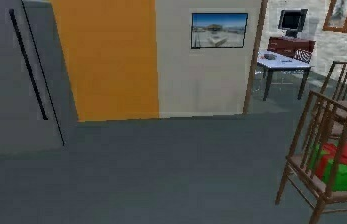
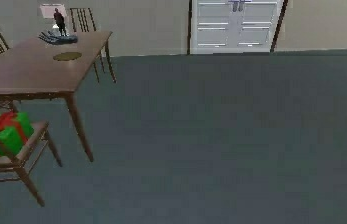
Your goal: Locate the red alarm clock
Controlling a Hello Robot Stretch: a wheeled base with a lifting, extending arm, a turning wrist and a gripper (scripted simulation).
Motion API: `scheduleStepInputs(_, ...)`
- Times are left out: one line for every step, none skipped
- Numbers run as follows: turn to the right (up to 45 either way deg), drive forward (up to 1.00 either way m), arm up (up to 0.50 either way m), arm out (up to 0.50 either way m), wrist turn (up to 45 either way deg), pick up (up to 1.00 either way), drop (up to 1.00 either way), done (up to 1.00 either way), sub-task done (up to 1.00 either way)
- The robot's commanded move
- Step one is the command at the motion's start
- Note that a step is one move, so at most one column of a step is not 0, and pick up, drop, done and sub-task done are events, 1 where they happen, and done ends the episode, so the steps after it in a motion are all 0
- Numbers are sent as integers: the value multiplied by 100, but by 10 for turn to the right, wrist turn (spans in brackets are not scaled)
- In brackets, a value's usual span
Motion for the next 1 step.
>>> scheduleStepInputs(0,100,0,0,0,0,0,0,0)
